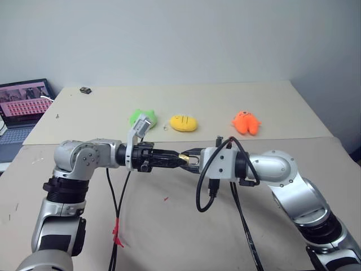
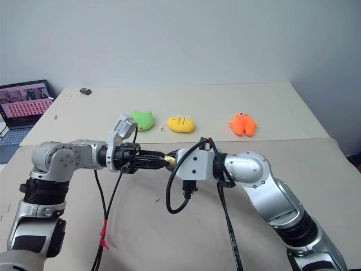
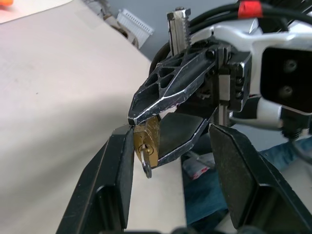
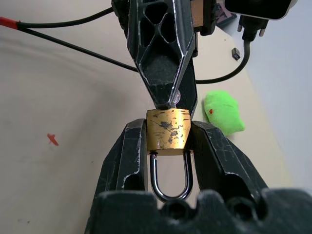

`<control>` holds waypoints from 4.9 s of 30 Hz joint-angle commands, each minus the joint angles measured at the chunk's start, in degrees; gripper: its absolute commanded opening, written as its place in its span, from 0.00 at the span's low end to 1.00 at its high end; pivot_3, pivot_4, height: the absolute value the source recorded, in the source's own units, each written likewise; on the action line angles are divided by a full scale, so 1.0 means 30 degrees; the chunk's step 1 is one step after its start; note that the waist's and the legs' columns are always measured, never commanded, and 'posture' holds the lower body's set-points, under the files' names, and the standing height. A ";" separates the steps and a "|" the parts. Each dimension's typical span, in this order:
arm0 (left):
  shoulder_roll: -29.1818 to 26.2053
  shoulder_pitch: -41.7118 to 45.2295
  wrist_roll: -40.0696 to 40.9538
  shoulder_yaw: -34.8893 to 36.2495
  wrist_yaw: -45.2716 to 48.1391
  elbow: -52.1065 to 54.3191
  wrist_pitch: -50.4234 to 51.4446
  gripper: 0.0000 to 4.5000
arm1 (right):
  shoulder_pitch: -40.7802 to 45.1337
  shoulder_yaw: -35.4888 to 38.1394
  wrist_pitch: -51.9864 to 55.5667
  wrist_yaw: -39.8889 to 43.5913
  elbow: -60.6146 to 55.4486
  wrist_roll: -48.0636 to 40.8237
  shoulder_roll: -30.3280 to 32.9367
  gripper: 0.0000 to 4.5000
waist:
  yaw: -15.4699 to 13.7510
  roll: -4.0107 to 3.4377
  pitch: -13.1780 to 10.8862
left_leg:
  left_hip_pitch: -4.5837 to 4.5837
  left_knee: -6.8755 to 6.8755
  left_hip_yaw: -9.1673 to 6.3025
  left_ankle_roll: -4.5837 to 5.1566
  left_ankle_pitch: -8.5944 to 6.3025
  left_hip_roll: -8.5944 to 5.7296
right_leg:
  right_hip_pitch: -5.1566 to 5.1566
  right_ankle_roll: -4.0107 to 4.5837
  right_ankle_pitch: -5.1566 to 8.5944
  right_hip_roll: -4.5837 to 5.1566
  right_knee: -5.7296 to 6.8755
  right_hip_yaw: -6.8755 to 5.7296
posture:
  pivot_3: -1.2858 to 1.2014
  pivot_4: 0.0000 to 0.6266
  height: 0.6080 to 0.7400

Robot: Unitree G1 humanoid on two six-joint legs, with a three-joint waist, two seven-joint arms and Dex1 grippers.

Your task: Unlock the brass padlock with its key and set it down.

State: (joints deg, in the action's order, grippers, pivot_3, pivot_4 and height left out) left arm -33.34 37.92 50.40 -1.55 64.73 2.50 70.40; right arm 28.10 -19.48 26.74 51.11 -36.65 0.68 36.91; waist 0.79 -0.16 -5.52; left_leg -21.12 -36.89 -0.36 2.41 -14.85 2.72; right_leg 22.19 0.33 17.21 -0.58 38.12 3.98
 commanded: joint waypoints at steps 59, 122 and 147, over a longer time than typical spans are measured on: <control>0.1541 0.0419 0.0692 0.0577 -0.0908 -0.1049 0.0004 0.00 | 0.0137 0.0553 0.1041 -0.0512 -0.0431 -0.0078 0.0411 0.21 | 0.0003 0.0004 -0.0002 | -0.0015 0.0008 0.0003 0.0002 -0.0001 -0.0007 | 0.0000 -0.0002 0.0001 0.0005 -0.0016 0.0007 | 0.52 0.24 0.36; 0.2180 0.0464 -0.0154 0.0271 -0.1481 -0.1455 -0.0863 0.00 | 0.0556 0.5481 0.4670 -0.0462 -0.0614 -0.6231 0.3202 0.01 | -0.0006 0.0018 -0.0011 | -0.0061 0.0024 0.0019 -0.0003 0.0002 -0.0007 | -0.0012 -0.0041 0.0023 0.0009 -0.0031 0.0024 | 0.52 0.24 0.36; 0.2391 0.0097 -0.0344 0.0072 -0.1711 -0.1232 -0.1299 0.00 | 0.0996 0.7535 1.0188 0.0024 -0.1831 -1.4318 0.4850 0.01 | 0.0004 0.0052 -0.0033 | -0.0062 0.0052 0.0026 -0.0001 0.0001 0.0003 | -0.0014 -0.0029 0.0017 0.0009 -0.0041 0.0030 | 0.52 0.24 0.36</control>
State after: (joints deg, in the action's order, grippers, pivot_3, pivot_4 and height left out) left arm -26.27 37.40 49.43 -1.43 59.11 -2.04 67.65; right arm 30.78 3.07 57.00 52.70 -40.42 -41.36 52.04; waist 0.80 0.00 -5.62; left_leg -21.31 -36.74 -0.28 2.41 -14.84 2.73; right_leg 22.14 0.20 17.28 -0.55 38.00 4.07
